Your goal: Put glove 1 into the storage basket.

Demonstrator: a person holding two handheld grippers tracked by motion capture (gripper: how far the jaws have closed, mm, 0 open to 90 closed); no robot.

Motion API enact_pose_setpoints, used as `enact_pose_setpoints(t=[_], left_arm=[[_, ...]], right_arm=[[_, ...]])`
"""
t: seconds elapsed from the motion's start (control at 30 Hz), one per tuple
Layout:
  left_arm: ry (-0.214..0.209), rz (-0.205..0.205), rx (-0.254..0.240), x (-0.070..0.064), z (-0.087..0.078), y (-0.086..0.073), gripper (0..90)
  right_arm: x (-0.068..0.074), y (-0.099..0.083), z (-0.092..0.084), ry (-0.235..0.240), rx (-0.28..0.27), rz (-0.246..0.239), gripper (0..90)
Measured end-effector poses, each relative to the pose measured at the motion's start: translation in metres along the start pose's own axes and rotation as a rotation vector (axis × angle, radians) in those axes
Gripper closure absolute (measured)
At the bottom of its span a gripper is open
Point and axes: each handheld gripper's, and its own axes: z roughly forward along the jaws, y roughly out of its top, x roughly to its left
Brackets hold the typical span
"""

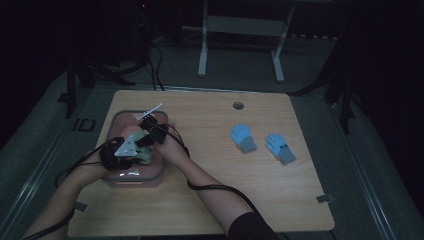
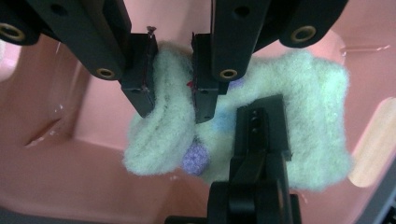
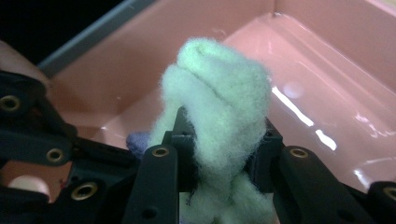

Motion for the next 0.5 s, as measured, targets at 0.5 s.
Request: enact_pose_setpoints(t=[0.5], left_arm=[[-0.052,-0.087,0.048,0.011,0.010,0.002,67.0]], right_arm=[[-0.002,0.004,0.002,-0.073,0.012,-0.020,41.3]])
